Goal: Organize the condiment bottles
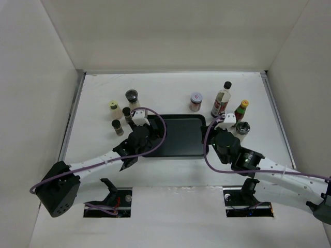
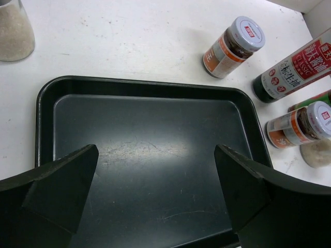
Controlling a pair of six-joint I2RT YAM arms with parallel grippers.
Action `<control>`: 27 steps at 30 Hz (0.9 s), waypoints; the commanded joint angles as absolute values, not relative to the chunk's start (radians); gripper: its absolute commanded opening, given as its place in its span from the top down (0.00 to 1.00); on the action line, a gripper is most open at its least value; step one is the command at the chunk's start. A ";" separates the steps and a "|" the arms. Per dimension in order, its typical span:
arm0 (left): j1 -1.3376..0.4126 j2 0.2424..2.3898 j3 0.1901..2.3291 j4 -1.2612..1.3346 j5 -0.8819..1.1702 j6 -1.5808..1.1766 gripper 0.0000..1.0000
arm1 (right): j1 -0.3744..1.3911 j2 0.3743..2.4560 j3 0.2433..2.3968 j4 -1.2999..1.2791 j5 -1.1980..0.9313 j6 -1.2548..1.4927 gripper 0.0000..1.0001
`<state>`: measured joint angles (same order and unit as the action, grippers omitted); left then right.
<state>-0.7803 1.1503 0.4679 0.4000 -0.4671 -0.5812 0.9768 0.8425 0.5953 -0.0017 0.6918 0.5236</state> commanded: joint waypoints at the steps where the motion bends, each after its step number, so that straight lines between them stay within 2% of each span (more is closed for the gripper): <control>1: -0.785 1.121 0.448 0.471 -0.454 -0.594 0.00 | 1.001 0.880 0.699 -0.014 0.747 0.511 0.98; 12: -0.791 1.121 0.410 0.569 -0.445 -0.557 0.00 | 0.946 0.942 0.909 -0.074 0.750 0.327 0.91; 15: -0.795 1.132 0.400 0.594 -0.420 -0.558 0.00 | 0.836 0.960 1.004 -0.103 0.714 0.273 0.90; 18: -0.795 1.137 0.387 0.636 -0.379 -0.565 0.00 | 0.647 1.002 1.106 -0.149 0.599 0.287 0.89; 21: -0.783 1.138 0.367 0.670 -0.361 -0.575 0.00 | 0.501 1.083 1.195 -0.189 0.470 0.281 0.78; 22: -0.783 1.135 0.365 0.675 -0.353 -0.578 0.00 | 0.454 1.115 1.219 -0.199 0.444 0.284 0.68; 23: -0.783 1.135 0.365 0.675 -0.342 -0.575 0.04 | 0.421 1.147 1.239 -0.207 0.418 0.282 0.57; 25: -0.783 1.147 0.368 0.678 -0.331 -0.572 0.29 | 0.369 1.202 1.268 -0.221 0.410 0.278 0.42; 27: -0.785 1.152 0.368 0.681 -0.315 -0.565 0.56 | 0.343 1.239 1.278 -0.213 0.396 0.278 0.34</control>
<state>-0.7856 1.1500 0.3740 0.6064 -0.3569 -0.5743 0.3698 1.1942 1.2465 -0.1593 0.4774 0.2920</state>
